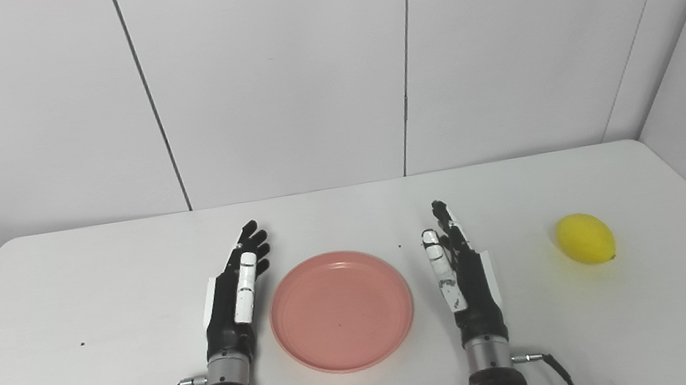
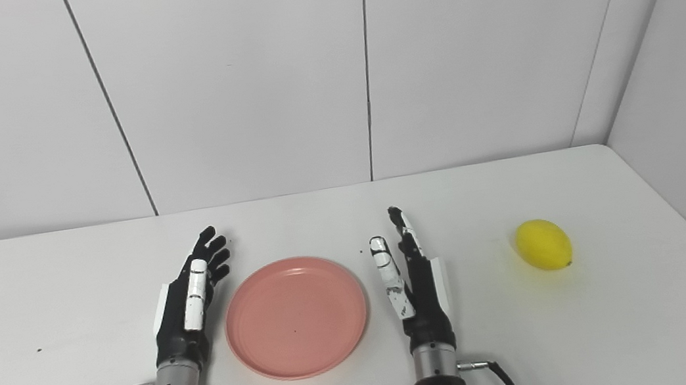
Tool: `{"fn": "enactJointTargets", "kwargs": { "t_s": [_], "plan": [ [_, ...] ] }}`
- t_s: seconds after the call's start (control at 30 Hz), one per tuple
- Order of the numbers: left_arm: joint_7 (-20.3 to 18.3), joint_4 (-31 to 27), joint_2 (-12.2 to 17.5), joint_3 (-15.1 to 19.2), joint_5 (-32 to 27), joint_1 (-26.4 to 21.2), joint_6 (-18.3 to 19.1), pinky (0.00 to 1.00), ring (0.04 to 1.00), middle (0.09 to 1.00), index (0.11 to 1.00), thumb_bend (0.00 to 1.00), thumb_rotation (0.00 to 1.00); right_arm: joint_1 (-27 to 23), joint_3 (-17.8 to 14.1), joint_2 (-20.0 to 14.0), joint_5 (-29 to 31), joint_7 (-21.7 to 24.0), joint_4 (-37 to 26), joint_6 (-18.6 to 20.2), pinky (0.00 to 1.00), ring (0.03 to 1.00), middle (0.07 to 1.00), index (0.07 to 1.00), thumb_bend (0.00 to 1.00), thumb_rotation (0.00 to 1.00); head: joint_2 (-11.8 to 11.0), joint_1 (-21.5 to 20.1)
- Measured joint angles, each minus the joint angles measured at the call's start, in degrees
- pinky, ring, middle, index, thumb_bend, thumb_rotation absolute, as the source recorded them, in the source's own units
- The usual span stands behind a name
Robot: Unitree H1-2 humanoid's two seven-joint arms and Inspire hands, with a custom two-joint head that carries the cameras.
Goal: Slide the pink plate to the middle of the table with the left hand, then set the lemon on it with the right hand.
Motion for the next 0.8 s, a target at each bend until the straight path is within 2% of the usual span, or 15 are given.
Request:
{"fn": "enactJointTargets", "kwargs": {
  "t_s": [0.1, 0.33, 0.4, 0.5, 0.53, 0.57, 0.67, 0.8],
  "plan": [
    [-0.2, 0.0, 0.0, 0.1, -0.3, 0.0, 0.0, 0.88, 0.890, 0.898, 0.888, 0.57, 1.00, 0.0, -0.1, -0.7, 0.1, 0.1, -1.1, 0.0, 0.92, 0.947, 0.934, 0.936, 0.59, 1.00, 0.0, -0.2],
    [-1.2, 0.0, 0.0, 0.5, -2.5, 0.0, 0.0, 0.88, 0.895, 0.903, 0.894, 0.57, 1.00, -0.1, -1.5, -3.4, -4.4, -2.3, -2.4, 0.0, 0.90, 0.930, 0.920, 0.923, 0.62, 0.97, -0.1, -1.1],
    [-1.5, 0.0, 0.0, 0.4, -2.5, 0.0, 0.0, 0.87, 0.893, 0.904, 0.895, 0.56, 1.00, 0.0, -1.9, -3.9, -6.0, -3.1, -3.3, 0.0, 0.89, 0.921, 0.916, 0.918, 0.61, 0.92, -0.2, -1.6],
    [-1.7, 0.0, 0.0, 0.5, -2.7, 0.0, 0.0, 0.88, 0.895, 0.904, 0.896, 0.56, 1.00, -0.1, -2.2, -4.5, -8.0, -4.3, -4.8, 0.2, 0.86, 0.906, 0.909, 0.914, 0.64, 0.78, -0.4, -2.7],
    [-2.0, 0.0, 0.1, 0.6, -3.2, 0.0, 0.0, 0.88, 0.895, 0.903, 0.895, 0.56, 1.00, -0.1, -2.4, -4.7, -8.5, -4.5, -5.4, 0.5, 0.84, 0.893, 0.903, 0.910, 0.67, 0.70, -0.4, -3.3],
    [-2.2, 0.0, 0.1, 0.7, -3.7, 0.0, 0.0, 0.88, 0.895, 0.903, 0.895, 0.56, 1.00, -0.2, -2.6, -4.8, -9.0, -4.8, -5.7, 0.8, 0.84, 0.892, 0.903, 0.909, 0.67, 0.69, -0.4, -3.3],
    [-2.9, 0.1, 0.1, 0.8, -4.1, 0.0, 0.0, 0.88, 0.899, 0.905, 0.896, 0.55, 1.00, -0.2, -3.4, -5.0, -10.4, -5.3, -6.8, 2.8, 0.84, 0.884, 0.892, 0.901, 0.71, 0.56, -0.6, -4.9],
    [-4.0, 0.0, 0.2, 1.0, -5.8, 0.0, 0.0, 0.90, 0.911, 0.914, 0.905, 0.54, 1.00, -0.2, -3.8, -6.0, -14.5, -6.3, -9.1, 6.2, 0.82, 0.868, 0.873, 0.884, 0.75, 0.45, -0.9, -6.7]
  ]
}}
